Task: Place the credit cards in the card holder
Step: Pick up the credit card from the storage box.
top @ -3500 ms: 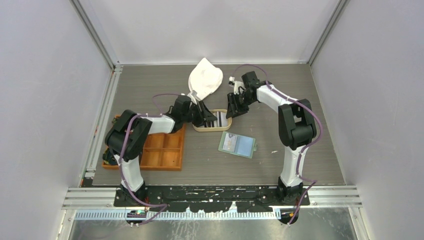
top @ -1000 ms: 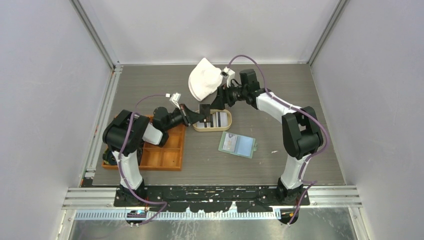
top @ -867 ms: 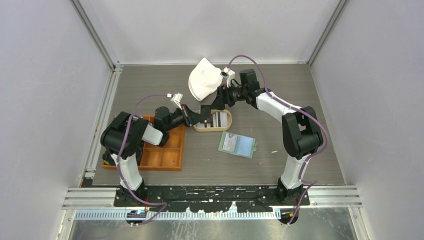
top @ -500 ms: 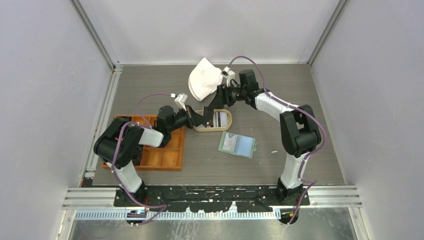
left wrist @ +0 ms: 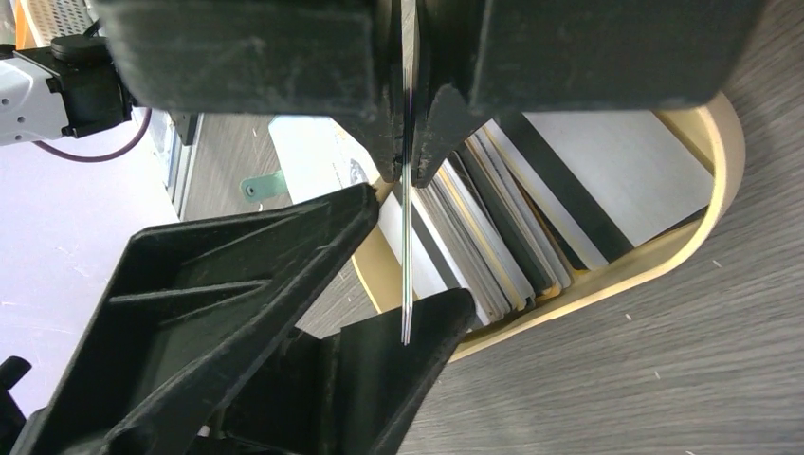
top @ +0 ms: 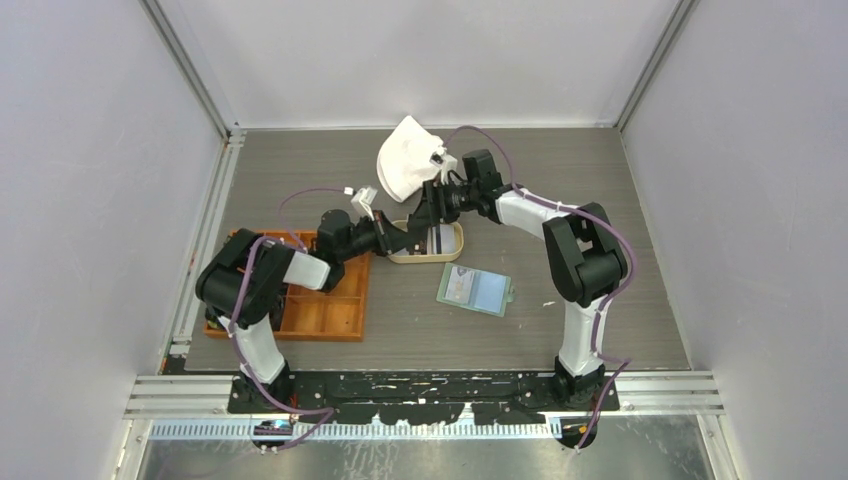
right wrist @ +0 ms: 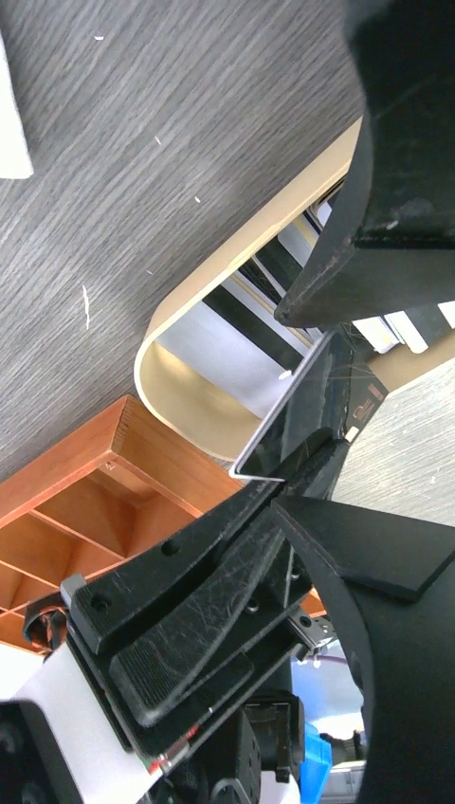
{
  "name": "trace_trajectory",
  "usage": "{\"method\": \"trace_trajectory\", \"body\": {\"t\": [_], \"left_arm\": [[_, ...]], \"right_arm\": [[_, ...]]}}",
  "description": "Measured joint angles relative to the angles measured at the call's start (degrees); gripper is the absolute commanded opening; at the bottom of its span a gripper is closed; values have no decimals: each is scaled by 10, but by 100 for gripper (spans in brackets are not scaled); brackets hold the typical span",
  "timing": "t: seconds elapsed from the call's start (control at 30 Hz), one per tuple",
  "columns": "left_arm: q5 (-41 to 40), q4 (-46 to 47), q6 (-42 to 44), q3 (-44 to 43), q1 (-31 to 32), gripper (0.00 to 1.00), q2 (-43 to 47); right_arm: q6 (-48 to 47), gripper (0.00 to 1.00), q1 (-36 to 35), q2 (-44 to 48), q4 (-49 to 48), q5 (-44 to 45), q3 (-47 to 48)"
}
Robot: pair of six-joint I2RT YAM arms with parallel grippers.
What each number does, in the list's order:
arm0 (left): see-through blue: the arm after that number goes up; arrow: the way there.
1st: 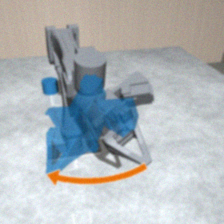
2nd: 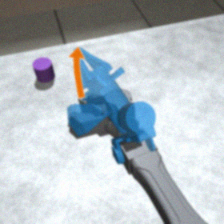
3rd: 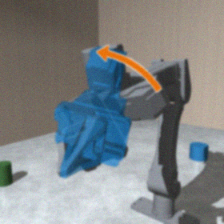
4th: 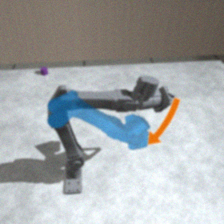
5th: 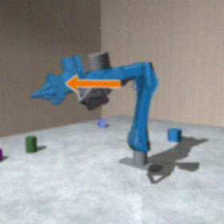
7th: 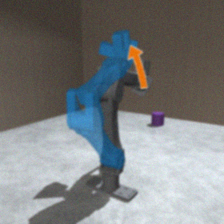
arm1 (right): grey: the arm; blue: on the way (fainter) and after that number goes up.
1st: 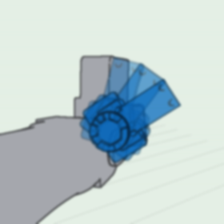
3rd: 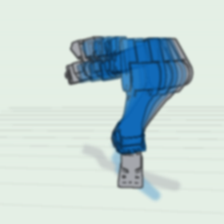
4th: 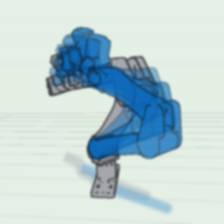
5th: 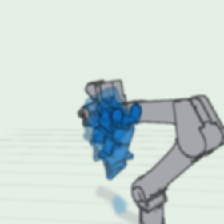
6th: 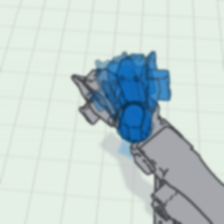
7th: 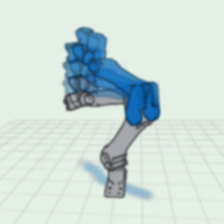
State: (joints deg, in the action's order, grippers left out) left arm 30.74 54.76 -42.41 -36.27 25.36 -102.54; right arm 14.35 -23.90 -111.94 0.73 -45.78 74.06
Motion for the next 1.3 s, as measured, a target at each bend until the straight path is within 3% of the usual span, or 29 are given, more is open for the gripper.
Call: {"method": "trace_trajectory", "body": {"t": [0.53,0.73,1.3], "left_arm": [[41,42,-41,-12,-16,0,-45],[42,32,-46,-18,-23,8,-60],[53,19,-54,-43,-26,26,-77]], "right_arm": [[12,28,10,-9,-5,0,1],[26,1,17,-26,-13,-19,5],[36,1,31,-32,-35,-58,6]]}}
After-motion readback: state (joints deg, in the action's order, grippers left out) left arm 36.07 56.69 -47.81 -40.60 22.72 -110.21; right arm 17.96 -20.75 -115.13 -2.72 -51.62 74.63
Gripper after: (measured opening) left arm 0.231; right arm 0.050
